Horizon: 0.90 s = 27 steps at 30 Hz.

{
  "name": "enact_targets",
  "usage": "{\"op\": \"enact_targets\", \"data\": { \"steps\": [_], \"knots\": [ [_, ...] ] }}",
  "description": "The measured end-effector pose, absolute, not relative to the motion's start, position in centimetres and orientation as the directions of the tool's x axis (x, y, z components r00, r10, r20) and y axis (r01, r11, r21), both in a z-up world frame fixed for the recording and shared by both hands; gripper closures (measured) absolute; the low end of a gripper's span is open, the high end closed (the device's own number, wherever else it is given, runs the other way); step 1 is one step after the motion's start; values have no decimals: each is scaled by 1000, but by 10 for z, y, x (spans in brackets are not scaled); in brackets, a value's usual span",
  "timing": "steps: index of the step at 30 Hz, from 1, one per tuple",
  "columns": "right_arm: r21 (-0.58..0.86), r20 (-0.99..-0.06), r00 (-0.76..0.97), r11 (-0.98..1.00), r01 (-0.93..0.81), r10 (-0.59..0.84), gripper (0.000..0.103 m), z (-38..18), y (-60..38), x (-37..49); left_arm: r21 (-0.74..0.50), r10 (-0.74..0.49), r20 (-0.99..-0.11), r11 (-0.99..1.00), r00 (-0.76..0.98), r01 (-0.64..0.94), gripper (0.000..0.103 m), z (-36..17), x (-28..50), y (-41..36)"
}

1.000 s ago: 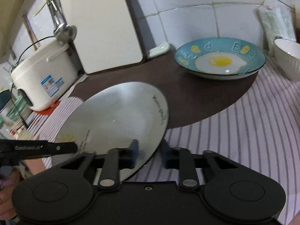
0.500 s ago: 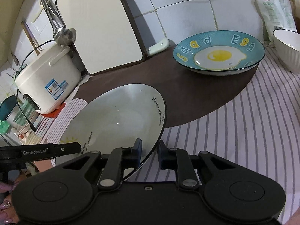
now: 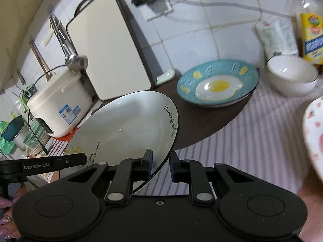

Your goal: Organize plates and bowls

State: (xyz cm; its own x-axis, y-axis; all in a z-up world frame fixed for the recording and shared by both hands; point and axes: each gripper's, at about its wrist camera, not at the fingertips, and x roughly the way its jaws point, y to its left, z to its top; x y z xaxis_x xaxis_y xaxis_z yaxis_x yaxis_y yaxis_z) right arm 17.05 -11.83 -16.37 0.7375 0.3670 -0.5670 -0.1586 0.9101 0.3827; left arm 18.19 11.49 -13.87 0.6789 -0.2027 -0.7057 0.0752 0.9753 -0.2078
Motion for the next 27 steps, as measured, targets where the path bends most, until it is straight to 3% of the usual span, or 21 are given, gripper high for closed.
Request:
{"op": "enact_targets", "data": {
  "steps": [14,27],
  "knots": [
    [355,-547,798,934,-53,253,81,-142,-188,119,-247,-319,-701,948,637,203,82,-120,164,43],
    [363,-609,776,927,90,163,81,-197,-218,117,-221,-345,-776,933,528,285,83,-169,189,3]
  ]
}}
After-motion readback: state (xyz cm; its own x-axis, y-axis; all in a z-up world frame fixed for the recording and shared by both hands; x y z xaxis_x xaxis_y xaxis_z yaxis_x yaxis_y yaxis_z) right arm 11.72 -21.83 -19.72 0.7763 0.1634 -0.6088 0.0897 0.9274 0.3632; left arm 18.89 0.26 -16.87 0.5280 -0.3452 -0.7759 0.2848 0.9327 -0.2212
